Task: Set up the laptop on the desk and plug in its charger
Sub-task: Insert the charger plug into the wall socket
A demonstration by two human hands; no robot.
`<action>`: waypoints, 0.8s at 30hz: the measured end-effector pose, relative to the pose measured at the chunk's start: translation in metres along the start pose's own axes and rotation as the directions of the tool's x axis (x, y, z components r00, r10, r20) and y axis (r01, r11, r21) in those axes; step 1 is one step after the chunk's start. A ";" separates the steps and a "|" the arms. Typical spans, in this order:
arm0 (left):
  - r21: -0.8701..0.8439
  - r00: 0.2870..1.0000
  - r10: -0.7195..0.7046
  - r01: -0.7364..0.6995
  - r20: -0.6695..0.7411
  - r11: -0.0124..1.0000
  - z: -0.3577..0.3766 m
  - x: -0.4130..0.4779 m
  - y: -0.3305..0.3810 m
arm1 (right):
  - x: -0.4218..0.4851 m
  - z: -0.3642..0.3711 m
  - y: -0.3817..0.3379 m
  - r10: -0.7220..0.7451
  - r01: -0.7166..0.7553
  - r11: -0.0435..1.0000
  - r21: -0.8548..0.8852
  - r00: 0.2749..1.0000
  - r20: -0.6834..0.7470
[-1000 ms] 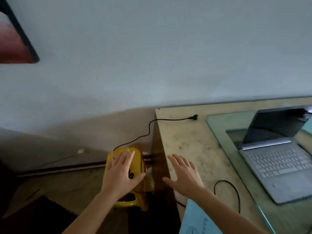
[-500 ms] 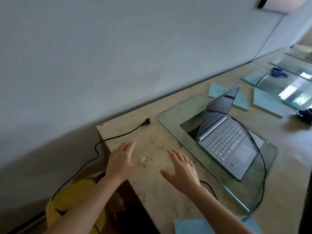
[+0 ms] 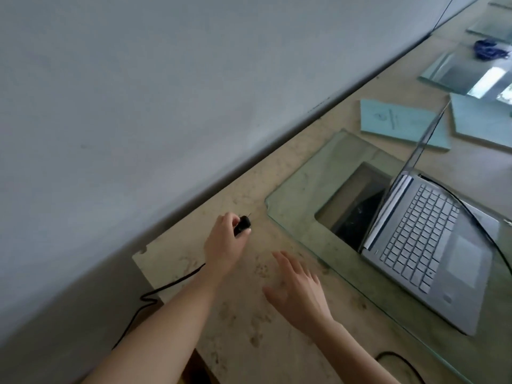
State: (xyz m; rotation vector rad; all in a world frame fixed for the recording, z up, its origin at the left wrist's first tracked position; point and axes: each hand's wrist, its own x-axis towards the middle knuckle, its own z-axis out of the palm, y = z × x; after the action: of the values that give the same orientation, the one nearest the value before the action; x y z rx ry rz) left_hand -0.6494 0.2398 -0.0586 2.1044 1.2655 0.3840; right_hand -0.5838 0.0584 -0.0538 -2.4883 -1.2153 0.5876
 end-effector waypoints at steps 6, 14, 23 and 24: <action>-0.070 1.000 0.004 -0.006 -0.027 0.998 0.014 0.015 -0.010 | 0.006 0.006 0.003 0.027 -0.027 1.000 -0.005 0.999 -0.023; -0.302 0.985 -0.043 -0.009 -0.166 0.953 -0.044 -0.022 -0.034 | -0.008 0.021 -0.048 -0.058 0.058 0.998 0.000 0.998 -0.019; -0.342 0.877 -0.127 -0.045 -0.464 0.939 -0.176 -0.118 -0.119 | -0.026 0.050 -0.183 -0.419 0.419 0.908 -0.020 0.908 0.020; -0.333 0.844 -0.141 -0.046 -0.517 0.942 -0.193 -0.134 -0.133 | -0.032 0.058 -0.202 -0.470 0.471 0.881 -0.029 0.882 0.039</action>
State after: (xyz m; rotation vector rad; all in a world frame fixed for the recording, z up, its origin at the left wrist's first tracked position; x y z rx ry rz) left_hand -0.9107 0.2397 0.0092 1.7191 1.4288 1.1464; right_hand -0.7659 0.1579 -0.0071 -2.0918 -1.7785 0.4713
